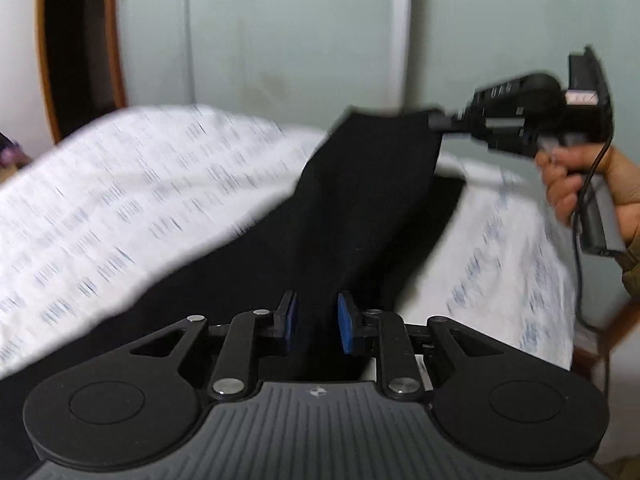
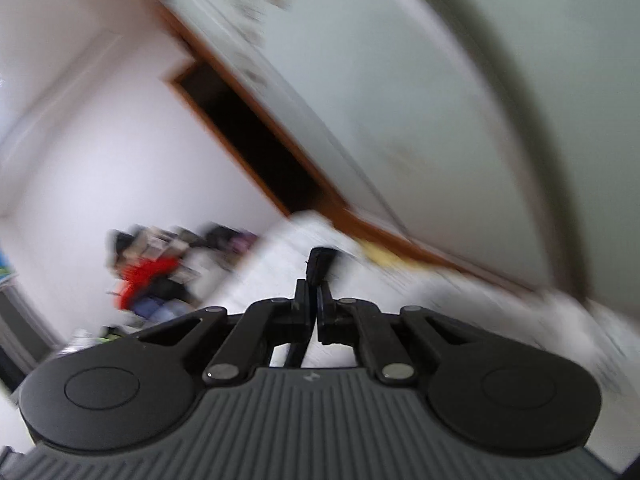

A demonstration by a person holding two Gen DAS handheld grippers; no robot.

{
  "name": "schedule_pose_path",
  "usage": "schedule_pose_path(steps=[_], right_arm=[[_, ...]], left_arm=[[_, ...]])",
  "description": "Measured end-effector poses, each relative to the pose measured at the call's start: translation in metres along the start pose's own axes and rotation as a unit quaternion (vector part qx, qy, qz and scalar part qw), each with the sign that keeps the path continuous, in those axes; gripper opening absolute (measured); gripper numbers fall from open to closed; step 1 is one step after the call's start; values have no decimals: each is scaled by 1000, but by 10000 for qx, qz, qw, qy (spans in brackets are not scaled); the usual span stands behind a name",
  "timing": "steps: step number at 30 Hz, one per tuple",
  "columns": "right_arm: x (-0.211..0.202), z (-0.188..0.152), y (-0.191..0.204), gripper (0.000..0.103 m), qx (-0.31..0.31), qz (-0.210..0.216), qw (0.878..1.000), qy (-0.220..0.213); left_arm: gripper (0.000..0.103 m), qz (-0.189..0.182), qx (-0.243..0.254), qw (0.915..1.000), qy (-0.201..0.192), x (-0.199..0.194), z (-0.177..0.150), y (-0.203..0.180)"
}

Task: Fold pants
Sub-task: 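Pull the pant leg with the right gripper across the left gripper's fold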

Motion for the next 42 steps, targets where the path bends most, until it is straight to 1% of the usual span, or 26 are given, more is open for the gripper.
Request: schedule_pose_path(steps=[1, 3, 4, 5, 9, 11, 14, 18, 20, 22, 23, 24, 25, 28, 31, 33, 36, 38, 39, 40, 41, 42], right_arm=[[0, -13, -16, 6, 202, -187, 9994, 198], [-3, -38, -46, 6, 748, -364, 9955, 455], [-8, -46, -55, 6, 912, -404, 9939, 464], [-12, -51, -59, 5, 947, -436, 9935, 450], [-25, -49, -55, 4, 724, -517, 9955, 328], [-29, -45, -51, 7, 581, -497, 9966, 292], [-26, -41, -48, 13, 574, -441, 9964, 448], [-18, -43, -45, 14, 596, -610, 9940, 682], [-15, -46, -46, 21, 653, -651, 9930, 734], [-11, -49, -47, 21, 716, -648, 9929, 693], [-9, -48, -47, 19, 689, -652, 9932, 670], [-6, -49, -48, 14, 660, -674, 9934, 658], [-6, -49, -48, 5, 634, -684, 9936, 644], [-12, -51, -42, 5, 553, -720, 9948, 467], [-24, -52, -36, 5, 467, -708, 9955, 419], [-30, -53, -36, 5, 448, -701, 9956, 442], [-25, -52, -44, 5, 522, -854, 9935, 536], [-19, -54, -49, 5, 614, -891, 9919, 660], [-20, -55, -50, 5, 621, -913, 9919, 630], [-22, -55, -49, 7, 627, -933, 9918, 607], [-25, -54, -48, 12, 624, -971, 9918, 554], [-29, -54, -46, 15, 601, -1040, 9917, 464]], left_arm=[[21, -24, 25, 9999, 122, 5, -5, -3], [21, -56, 106, 9995, 278, 12, -12, -9], [21, -46, 158, 9994, 291, 12, -14, -11], [21, -31, 195, 9994, 287, 12, -14, -12], [21, -116, 74, 9996, 260, 10, -15, -10], [21, -85, 76, 9996, 268, 12, -16, -9], [21, -73, 21, 9996, 259, 14, -15, -7], [21, -19, -144, 9997, 211, 14, -11, 0], [21, -19, -223, 9994, 247, 18, -10, 4], [21, -56, -298, 9992, 279, 21, -10, 7], [21, -67, -300, 9992, 272, 21, -10, 8], [21, -79, -298, 9992, 260, 20, -11, 8], [21, -109, -322, 9991, 238, 19, -11, 8], [21, -309, -406, 9983, 291, 13, -11, 10], [21, -373, -359, 9981, 338, 8, -12, 8], [21, -442, -375, 9975, 403, 8, -13, 7], [21, -669, -376, 9958, 496, 8, -15, 4], [21, -772, -425, 9952, 432, -1, -15, 6], [21, -890, -499, 9939, 409, -9, -15, 10], [21, -995, -595, 9924, 423, -17, -15, 16], [22, -1031, -740, 9911, 412, -26, -15, 22], [22, -1076, -859, 9898, 373, -36, -16, 28]])
Point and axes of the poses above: each gripper's, at about its wrist camera, not at the fingertips, and x roughly the way its jaws point, y to its left, z to its top, the point moved 2 cm from there along x, roughly the way its jaws point, and after that the axes turned 10 degrees about -x, right-handed, at the moved point
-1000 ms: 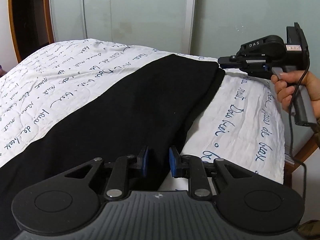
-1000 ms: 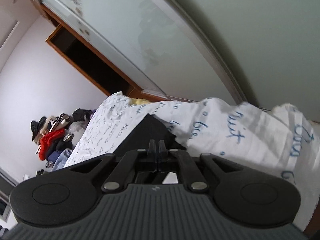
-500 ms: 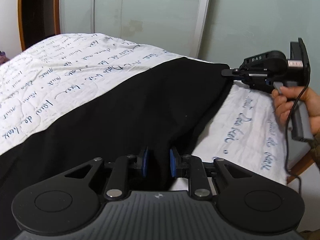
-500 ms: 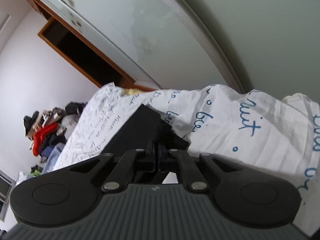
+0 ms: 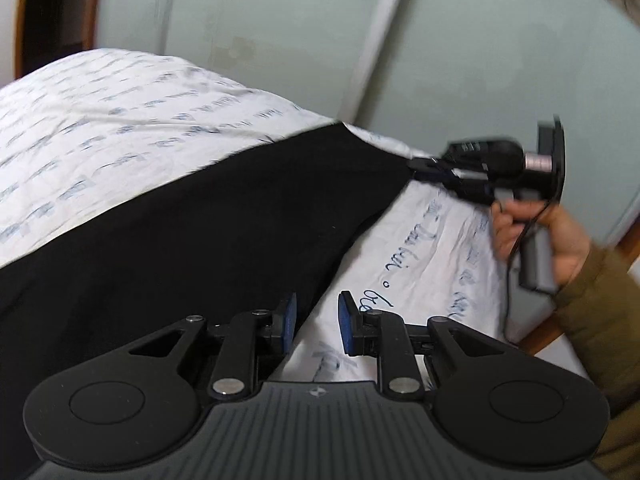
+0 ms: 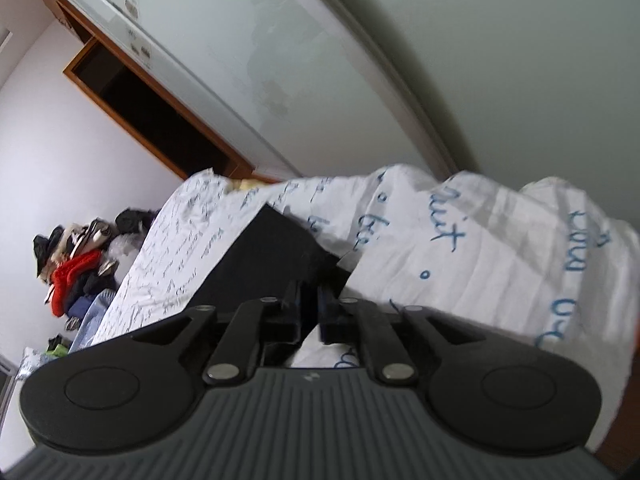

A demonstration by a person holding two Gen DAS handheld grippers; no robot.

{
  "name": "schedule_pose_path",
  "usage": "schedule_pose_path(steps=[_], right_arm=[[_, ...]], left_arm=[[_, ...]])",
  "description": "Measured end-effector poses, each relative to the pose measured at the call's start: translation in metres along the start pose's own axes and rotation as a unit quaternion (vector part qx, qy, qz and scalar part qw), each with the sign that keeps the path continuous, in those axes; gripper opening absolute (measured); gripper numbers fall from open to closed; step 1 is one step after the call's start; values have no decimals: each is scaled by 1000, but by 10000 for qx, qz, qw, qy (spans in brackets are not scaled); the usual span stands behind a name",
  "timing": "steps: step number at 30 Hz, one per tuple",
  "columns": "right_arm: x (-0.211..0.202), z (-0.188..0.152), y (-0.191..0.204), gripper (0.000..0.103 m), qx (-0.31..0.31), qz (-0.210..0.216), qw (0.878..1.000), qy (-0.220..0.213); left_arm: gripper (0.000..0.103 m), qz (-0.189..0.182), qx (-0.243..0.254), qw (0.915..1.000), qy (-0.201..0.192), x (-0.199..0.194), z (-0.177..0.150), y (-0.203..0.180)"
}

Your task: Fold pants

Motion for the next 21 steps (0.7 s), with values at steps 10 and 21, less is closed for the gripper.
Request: schedule_pose_path(steps=[10, 21], right_arm=[[-42, -37, 127, 47, -2531, 644, 9626, -725], [-55, -191, 312, 72, -5565, 2825, 7812, 119]], left_arm=[[80, 2091, -1073, 9629, -1324, -134, -46, 65], [80, 3760, -3485, 8223, -2470, -284, -139, 157]])
Point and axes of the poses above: each gripper's, at about its wrist camera, not at the fingertips, and x roughly the way its jaws point, y to its left, z to its top, the point moved 2 cm from there along x, roughly the way its jaws point, and after that the axes turned 10 degrees about -x, right-handed, at the moved point
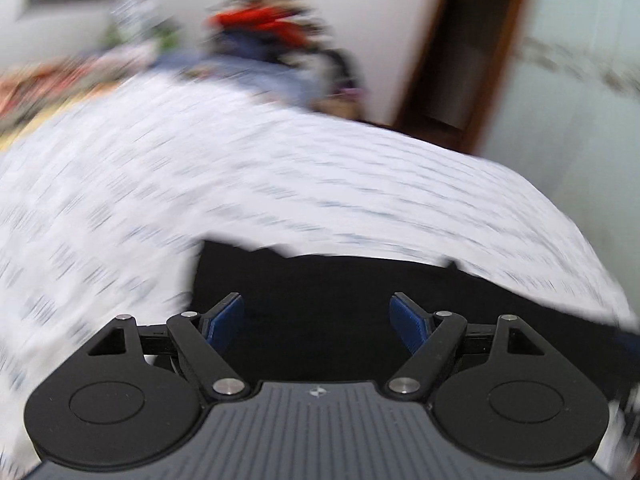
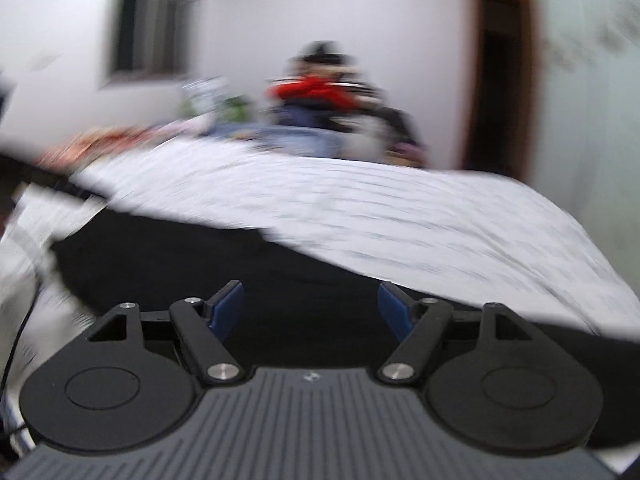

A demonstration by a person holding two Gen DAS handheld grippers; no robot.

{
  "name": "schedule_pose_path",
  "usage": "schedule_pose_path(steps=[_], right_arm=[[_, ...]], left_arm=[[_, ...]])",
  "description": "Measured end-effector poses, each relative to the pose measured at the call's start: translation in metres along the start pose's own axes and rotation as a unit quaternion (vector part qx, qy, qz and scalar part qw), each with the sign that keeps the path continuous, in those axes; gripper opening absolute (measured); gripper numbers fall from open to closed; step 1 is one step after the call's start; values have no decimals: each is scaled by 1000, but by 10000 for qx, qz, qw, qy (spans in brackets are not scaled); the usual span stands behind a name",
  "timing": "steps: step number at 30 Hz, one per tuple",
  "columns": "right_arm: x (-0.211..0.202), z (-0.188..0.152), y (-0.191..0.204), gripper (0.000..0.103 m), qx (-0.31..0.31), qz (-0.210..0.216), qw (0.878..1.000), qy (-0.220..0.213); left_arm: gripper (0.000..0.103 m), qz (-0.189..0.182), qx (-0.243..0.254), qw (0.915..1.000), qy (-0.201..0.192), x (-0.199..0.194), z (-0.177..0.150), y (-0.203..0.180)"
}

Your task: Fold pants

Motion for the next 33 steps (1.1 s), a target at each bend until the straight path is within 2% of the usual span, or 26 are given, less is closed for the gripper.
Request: schedule_pose_path(steps=[2, 5, 7, 10, 14, 16, 20, 21, 22, 24, 25, 26, 27, 28, 29, 30, 33], right_arm=[[7, 15, 46, 72, -784, 296, 9964, -153], [22, 34, 103, 70, -1833, 554, 9807, -384], [35, 45, 137, 69, -2348, 777, 9675, -524], [54, 53, 182, 65, -2993, 1123, 9458, -566], [76, 57, 228, 64, -3635, 1418, 9188, -603], [83, 52, 241, 63, -3895, 1359, 9090, -589], [101, 49, 258, 61, -4333, 1026, 8939, -524], [105, 49, 261, 60, -4416, 979, 8906, -471], [110, 49, 265, 60, -4480, 982, 8877, -412], [115, 50, 271, 60, -4594, 910, 8823, -472], [117, 50, 275, 52, -4691, 880, 8772, -525], [119, 50, 279, 34, -4761, 897, 8729, -573], [124, 49, 284, 24, -4783, 940, 8712, -591], [127, 49, 286, 7, -4774, 975, 8713, -581], [129, 47, 288, 7, -4762, 964, 8720, -599], [130, 47, 289, 7, -4728, 913, 8739, -665], [129, 54, 280, 6, -4293, 1055, 8942, -702]], left_arm=[[80, -52, -655, 9977, 159, -4, 8, 36], [80, -395, -1430, 9878, 484, -9, 9, 73], [80, -544, -1620, 9830, 674, -9, 4, 82], [80, -572, -1752, 9794, 830, -6, -3, 82], [80, -694, -2017, 9703, 1138, -1, -11, 85], [80, -839, -2256, 9615, 1324, 4, -16, 89], [81, -1041, -2903, 9373, 1624, 22, -23, 97], [84, -1081, -3040, 9320, 1653, 25, -25, 98], [89, -1113, -3100, 9297, 1647, 28, -25, 98], [91, -1104, -3291, 9240, 1604, 32, -26, 99], [91, -1068, -3415, 9207, 1558, 33, -26, 99], [91, -1056, -3536, 9177, 1472, 34, -25, 100], [91, -1081, -3627, 9156, 1362, 35, -25, 102], [91, -1120, -3701, 9136, 1256, 35, -23, 104], [91, -1187, -3751, 9125, 1118, 33, -23, 105], [89, -1275, -3696, 9155, 949, 31, -21, 105], [45, -1183, -3265, 9365, 484, 17, -13, 101]])
Point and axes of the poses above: each gripper's, at about its wrist camera, not at the fingertips, and x roughly the way its jaws point, y to its left, z to its top, the point moved 2 cm from there along x, roughly the way its jaws point, and after that the axes turned 10 degrees about -x, right-handed, at the moved point
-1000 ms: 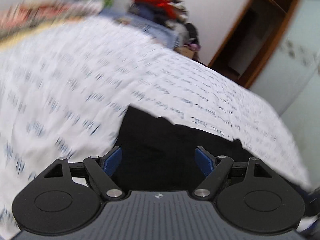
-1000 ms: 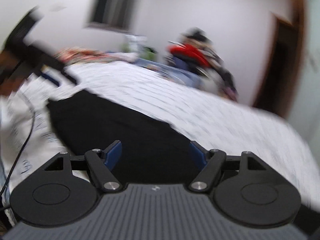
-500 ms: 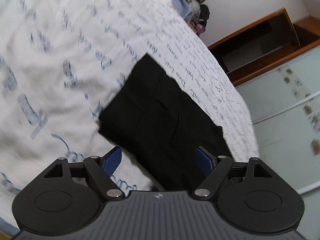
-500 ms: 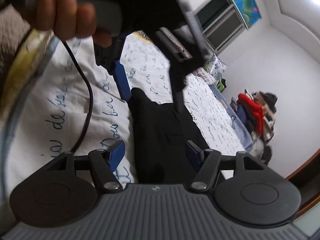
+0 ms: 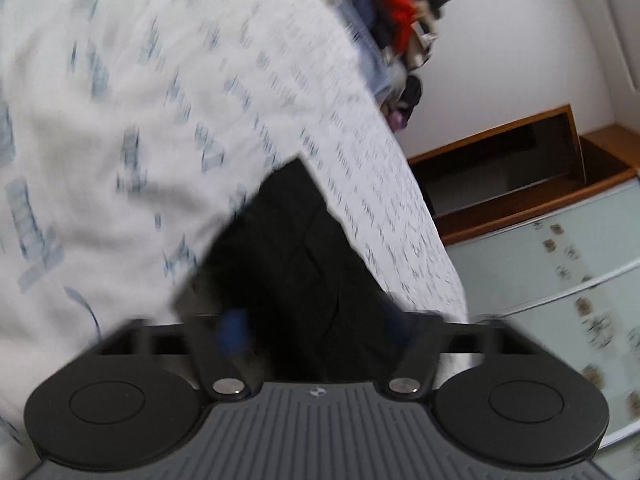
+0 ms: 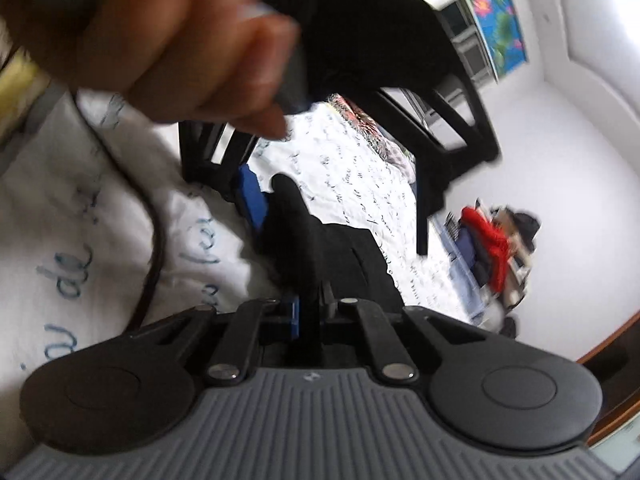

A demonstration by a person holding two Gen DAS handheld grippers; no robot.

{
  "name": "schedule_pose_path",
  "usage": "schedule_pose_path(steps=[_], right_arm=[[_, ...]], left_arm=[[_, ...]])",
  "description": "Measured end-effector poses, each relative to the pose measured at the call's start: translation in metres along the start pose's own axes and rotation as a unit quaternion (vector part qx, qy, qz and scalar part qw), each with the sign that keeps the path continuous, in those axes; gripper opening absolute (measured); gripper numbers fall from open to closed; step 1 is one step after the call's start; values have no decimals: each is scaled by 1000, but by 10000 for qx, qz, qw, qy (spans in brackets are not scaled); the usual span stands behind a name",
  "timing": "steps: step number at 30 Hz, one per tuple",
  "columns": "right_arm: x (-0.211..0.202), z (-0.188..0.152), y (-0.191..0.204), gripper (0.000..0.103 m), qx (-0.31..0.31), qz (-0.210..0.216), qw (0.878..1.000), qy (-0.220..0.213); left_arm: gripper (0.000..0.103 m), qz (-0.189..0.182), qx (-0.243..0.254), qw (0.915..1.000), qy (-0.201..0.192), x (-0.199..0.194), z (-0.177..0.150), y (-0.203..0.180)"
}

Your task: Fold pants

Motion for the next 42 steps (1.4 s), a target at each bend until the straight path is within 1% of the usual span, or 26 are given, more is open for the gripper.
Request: schedule_pose_path(steps=[3, 5, 8, 11, 12, 13, 14, 15, 16, 17, 18, 20, 22, 23, 25, 28, 30, 31, 32, 33, 34, 35, 36, 38, 40, 42], right_arm=[[-4, 2, -18, 7, 604, 184, 9979, -152], [-8, 4, -28, 8, 879, 292, 9954, -242], [-14, 5, -32, 8, 1193, 500, 9909, -375], [-16, 5, -26, 8, 1198, 676, 9898, -376], [-11, 3, -23, 10, 1156, 745, 9902, -260], [-11, 3, -21, 15, 1195, 860, 9890, -153], [-13, -2, -22, 23, 1352, 940, 9862, -146], [-20, -5, -26, 25, 1534, 1036, 9825, -192], [-31, -11, -35, 27, 1748, 1158, 9773, -302], [-46, -20, -47, 33, 2012, 1247, 9704, -478], [-60, -30, -59, 36, 2259, 1194, 9651, -574], [-84, -58, -80, 40, 2584, 751, 9619, -472], [-101, -94, -99, 40, 2909, 188, 9565, -60], [-111, -116, -105, 40, 3116, -58, 9500, 189], [-132, -162, -117, 41, 3632, -408, 9285, 654], [-173, -229, -126, 44, 4423, -865, 8853, 1144], [-201, -269, -127, 49, 4838, -1121, 8558, 1448], [-213, -287, -124, 57, 5038, -1209, 8404, 1590], [-222, -304, -119, 64, 5204, -1264, 8262, 1747], [-234, -322, -115, 65, 5308, -1345, 8130, 1980], [-246, -341, -109, 59, 5360, -1500, 7984, 2297], [-251, -354, -100, 55, 5445, -1627, 7856, 2448], [-270, -365, -98, 55, 5621, -1836, 7679, 2463], [-311, -377, -98, 56, 5934, -2441, 7321, 2287], [-344, -391, -98, 56, 6266, -2895, 6954, 2002], [-368, -410, -97, 56, 6607, -3166, 6529, 1923]], left_arm=[[35, 12, 367, 9988, -331, -11, 2, -10], [34, 100, 595, 9969, -498, -16, 4, -15], [34, 263, 725, 9953, -587, -22, 1, -15], [34, 790, 1114, 9868, -873, -22, -4, -18], [34, 1001, 1229, 9817, -1054, -23, -6, -20], [34, 1167, 1402, 9760, -1187, -25, -7, -23], [35, 1250, 1581, 9705, -1321, -28, -8, -28], [41, 1288, 1734, 9653, -1465, -30, -9, -34], [54, 1331, 1918, 9592, -1597, -32, -11, -42], [63, 1376, 2110, 9536, -1647, -31, -12, -51], [76, 1389, 2311, 9489, -1637, -28, -15, -62], [78, 1304, 2757, 9414, -1438, -15, -27, -82], [78, 1223, 3264, 9313, -1062, 8, -48, -100], [78, 1141, 3502, 9257, -859, 19, -61, -109], [78, 989, 3907, 9139, -494, 43, -90, -122], [78, 828, 4396, 8943, -101, 78, -134, -140], [78, 696, 4746, 8773, 161, 99, -163, -148], [78, 639, 4945, 8663, 294, 109, -177, -150], [78, 661, 5124, 8551, 425, 121, -190, -152], [78, 785, 5236, 8465, 551, 131, -201, -151], [78, 889, 5266, 8429, 659, 138, -209, -150], [78, 858, 5250, 8434, 758, 140, -217, -149], [78, 735, 5207, 8463, 847, 141, -223, -148], [78, 518, 5139, 8505, 991, 140, -234, -154], [78, 375, 5185, 8477, 1055, 142, -247, -160], [78, 254, 5272, 8420, 1116, 146, -261, -165]])
Point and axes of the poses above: each gripper's, at about its wrist camera, not at the fingertips, and x roughly the way its jaws point, y to its left, z to its top, the point moved 2 cm from there along x, roughly the way its jaws point, and after that the axes turned 10 degrees about -x, right-handed, at the moved point
